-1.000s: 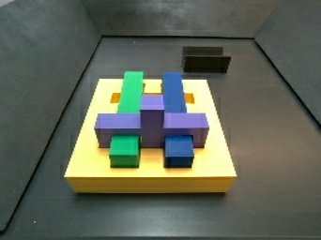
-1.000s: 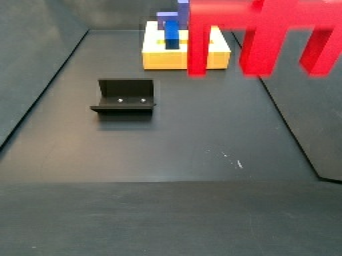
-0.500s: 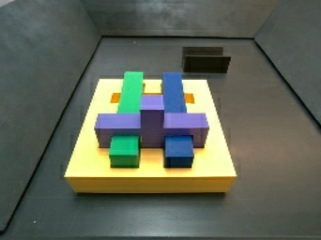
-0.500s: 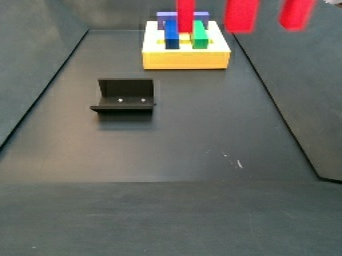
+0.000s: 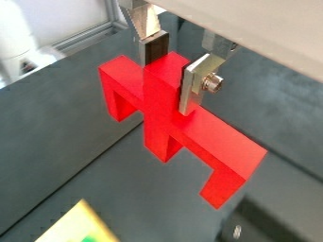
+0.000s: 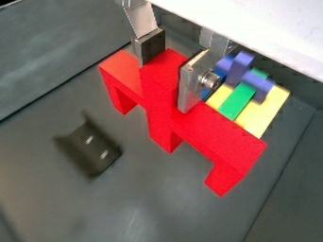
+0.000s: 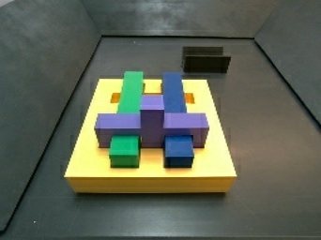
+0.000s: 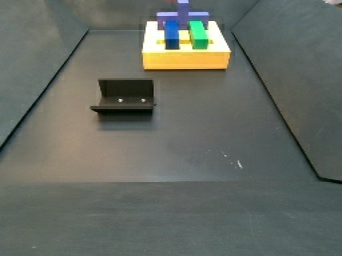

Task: Pick up the red object. Move up. Move to above the board. Insert the red object.
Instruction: Move to above the board.

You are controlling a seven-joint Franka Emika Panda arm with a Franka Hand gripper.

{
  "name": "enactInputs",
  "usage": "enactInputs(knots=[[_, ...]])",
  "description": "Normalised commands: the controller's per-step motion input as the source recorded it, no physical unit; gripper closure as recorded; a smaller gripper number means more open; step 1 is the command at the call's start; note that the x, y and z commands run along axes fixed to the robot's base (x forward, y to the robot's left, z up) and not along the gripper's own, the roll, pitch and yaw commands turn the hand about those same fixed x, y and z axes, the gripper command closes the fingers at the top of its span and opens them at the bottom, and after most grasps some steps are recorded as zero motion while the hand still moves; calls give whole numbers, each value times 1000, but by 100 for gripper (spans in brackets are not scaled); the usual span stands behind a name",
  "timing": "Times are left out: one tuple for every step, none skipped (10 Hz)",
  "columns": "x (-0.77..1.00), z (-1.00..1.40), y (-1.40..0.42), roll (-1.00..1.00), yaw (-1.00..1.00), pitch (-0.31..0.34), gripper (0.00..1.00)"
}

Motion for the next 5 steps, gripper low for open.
enactInputs(knots=[[185,152,-1400,0,12,65,100],[204,154,-1400,-3,6,95,100],[227,156,-1400,4,7,122,100],[250,163,-1400,6,9,146,100],[293,180,-1400,4,7,160,100]])
